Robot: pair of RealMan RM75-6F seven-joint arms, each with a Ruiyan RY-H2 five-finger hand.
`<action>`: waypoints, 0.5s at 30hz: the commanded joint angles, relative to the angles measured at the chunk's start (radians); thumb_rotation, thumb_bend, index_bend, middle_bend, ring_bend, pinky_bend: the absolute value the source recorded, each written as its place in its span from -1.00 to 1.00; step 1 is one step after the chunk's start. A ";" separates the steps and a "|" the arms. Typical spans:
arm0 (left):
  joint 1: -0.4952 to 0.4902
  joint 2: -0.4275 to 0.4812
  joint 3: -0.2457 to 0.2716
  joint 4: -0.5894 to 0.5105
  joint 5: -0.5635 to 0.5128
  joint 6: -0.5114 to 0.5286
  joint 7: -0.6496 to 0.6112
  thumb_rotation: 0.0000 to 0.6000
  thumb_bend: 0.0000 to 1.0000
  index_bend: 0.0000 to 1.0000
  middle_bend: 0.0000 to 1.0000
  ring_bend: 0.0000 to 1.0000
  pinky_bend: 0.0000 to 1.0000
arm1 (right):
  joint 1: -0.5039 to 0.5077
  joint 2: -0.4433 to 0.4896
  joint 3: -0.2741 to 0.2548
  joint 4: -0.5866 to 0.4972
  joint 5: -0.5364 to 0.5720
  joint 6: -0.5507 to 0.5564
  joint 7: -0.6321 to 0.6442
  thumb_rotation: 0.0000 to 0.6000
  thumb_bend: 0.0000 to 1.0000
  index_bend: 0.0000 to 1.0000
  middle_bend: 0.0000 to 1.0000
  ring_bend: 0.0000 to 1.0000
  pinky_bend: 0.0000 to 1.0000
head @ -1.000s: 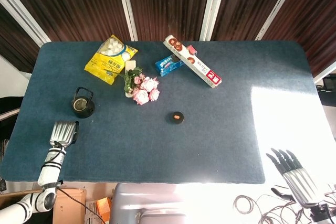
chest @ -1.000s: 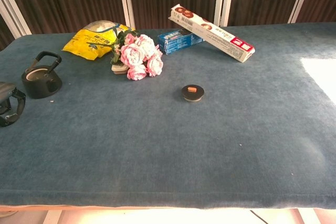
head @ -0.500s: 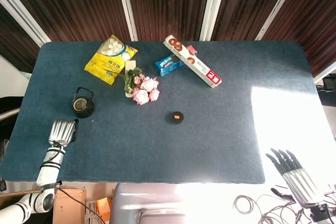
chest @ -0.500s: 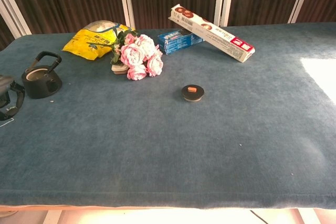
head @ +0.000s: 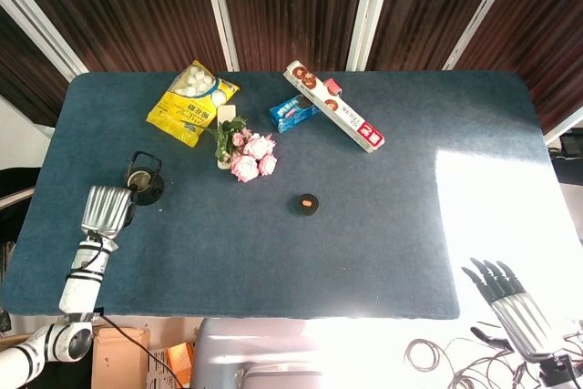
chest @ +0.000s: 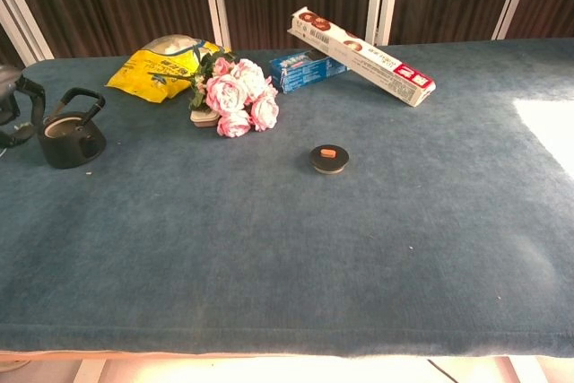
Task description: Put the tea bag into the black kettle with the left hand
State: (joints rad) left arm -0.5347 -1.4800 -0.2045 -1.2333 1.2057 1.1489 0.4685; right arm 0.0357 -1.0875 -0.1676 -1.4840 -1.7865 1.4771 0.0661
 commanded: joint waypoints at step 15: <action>-0.086 0.173 -0.151 -0.223 -0.145 0.053 0.163 1.00 -0.07 0.31 1.00 1.00 1.00 | -0.003 0.003 0.001 -0.001 0.000 0.007 0.008 1.00 -0.77 -1.00 -1.00 -1.00 -1.00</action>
State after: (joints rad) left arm -0.6156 -1.3105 -0.3501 -1.4529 1.0667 1.1983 0.6323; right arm 0.0332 -1.0843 -0.1662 -1.4845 -1.7864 1.4844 0.0745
